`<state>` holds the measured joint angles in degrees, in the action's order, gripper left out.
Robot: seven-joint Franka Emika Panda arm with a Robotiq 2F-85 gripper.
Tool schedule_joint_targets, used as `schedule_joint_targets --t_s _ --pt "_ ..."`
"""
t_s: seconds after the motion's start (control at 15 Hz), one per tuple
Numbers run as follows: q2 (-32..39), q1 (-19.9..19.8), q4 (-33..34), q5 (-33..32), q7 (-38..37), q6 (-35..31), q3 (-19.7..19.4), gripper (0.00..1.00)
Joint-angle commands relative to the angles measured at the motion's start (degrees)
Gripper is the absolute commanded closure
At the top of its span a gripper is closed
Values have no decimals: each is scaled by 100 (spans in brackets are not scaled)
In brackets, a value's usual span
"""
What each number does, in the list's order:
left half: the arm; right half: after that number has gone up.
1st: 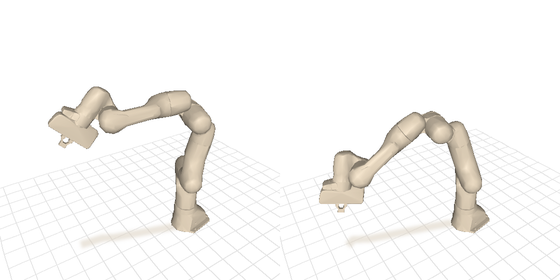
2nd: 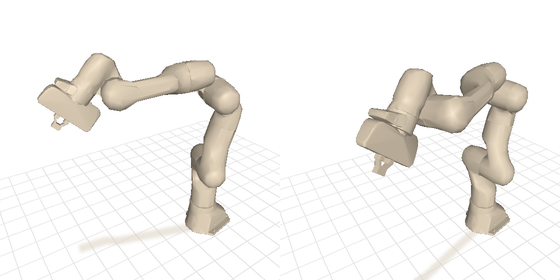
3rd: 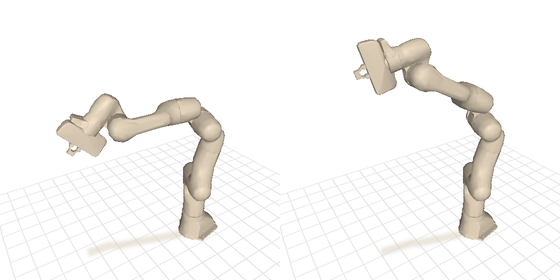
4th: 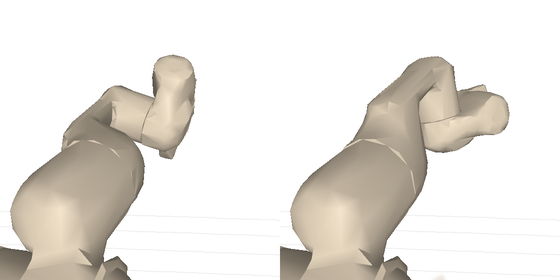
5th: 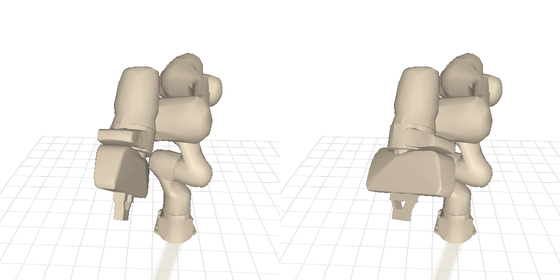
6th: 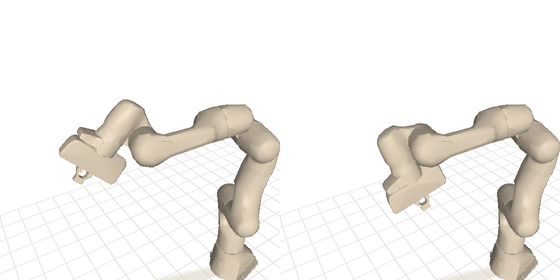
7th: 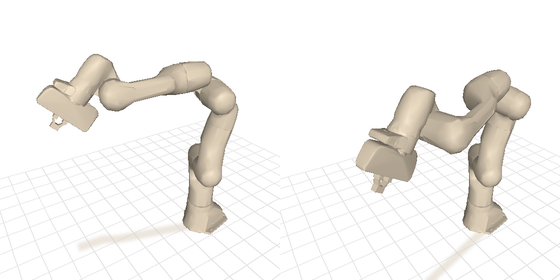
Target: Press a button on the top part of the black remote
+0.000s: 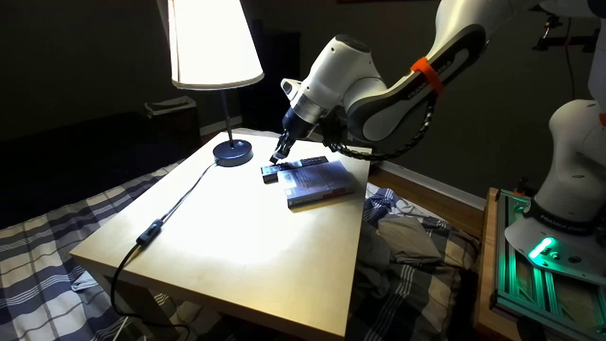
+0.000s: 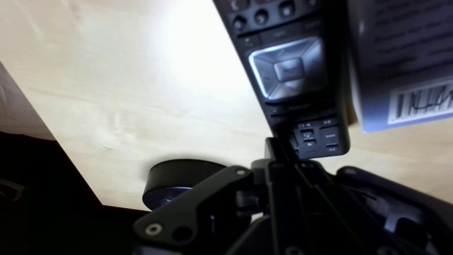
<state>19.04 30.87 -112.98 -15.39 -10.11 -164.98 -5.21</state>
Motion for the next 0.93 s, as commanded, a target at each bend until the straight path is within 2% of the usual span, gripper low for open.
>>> schedule_joint_targets --t_s 0.0,0.2,0.27,0.33,0.53,0.67,0.87 --pt "-409 -595 -150 222 68 347 559 100" --pt "-773 -995 -149 446 205 630 843 100" --pt "-978 -1046 -164 360 165 1099 835 74" --pt "-1175 -1214 -197 591 382 1476 1015 74" --pt "-1744 -1494 -247 1007 730 2613 1237 53" --pt "-2096 -1652 -289 1532 1217 3218 1331 38" --pt "-2580 -1811 -345 2330 2050 4014 1254 16"
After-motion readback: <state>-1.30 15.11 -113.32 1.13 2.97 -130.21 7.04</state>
